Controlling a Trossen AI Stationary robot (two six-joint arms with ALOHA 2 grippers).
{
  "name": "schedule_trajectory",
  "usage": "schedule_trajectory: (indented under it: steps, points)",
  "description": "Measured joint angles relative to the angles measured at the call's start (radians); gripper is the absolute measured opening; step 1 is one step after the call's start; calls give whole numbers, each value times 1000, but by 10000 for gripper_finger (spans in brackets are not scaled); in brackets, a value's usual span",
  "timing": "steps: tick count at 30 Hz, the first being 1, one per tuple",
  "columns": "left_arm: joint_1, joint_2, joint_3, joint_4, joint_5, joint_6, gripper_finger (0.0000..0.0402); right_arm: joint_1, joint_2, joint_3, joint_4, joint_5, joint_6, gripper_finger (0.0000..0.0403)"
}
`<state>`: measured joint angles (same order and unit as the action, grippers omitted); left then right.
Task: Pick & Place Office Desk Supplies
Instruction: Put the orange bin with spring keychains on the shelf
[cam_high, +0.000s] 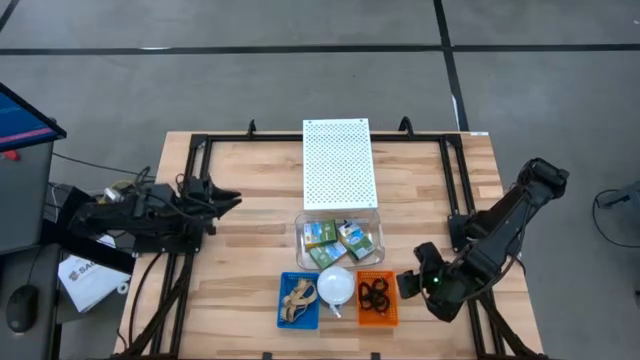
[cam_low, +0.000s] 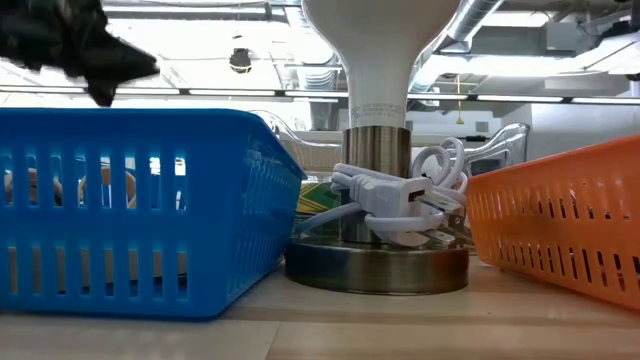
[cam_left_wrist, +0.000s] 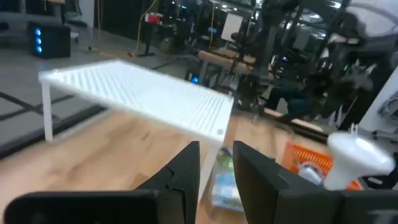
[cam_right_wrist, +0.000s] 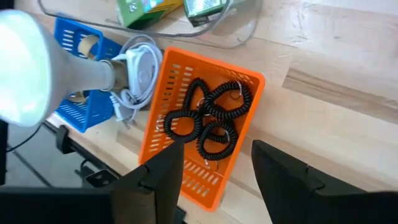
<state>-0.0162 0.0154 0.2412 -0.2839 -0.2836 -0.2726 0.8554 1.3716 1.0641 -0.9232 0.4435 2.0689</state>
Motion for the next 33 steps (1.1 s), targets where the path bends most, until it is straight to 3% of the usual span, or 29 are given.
schedule_trajectory:
  steps: [10, 19, 23, 28, 33]
  points:
    - [-1, -9, -168, 135, 25, -14, 88, 3, -11, 0, 67, -80, -6, 184]
    - [-2, -3, -170, 134, 132, -7, 88, 2, -12, 0, 90, -76, -26, 184]
    - [-2, -3, -170, 130, 177, -2, 88, 2, -13, 0, 100, -40, -52, 184]
    - [-2, 1, -170, 129, 159, 59, 88, 2, -13, 0, 104, 6, -125, 184]
    - [-2, 15, -171, 130, 152, -17, 88, 0, -13, 0, 128, 92, -200, 184]
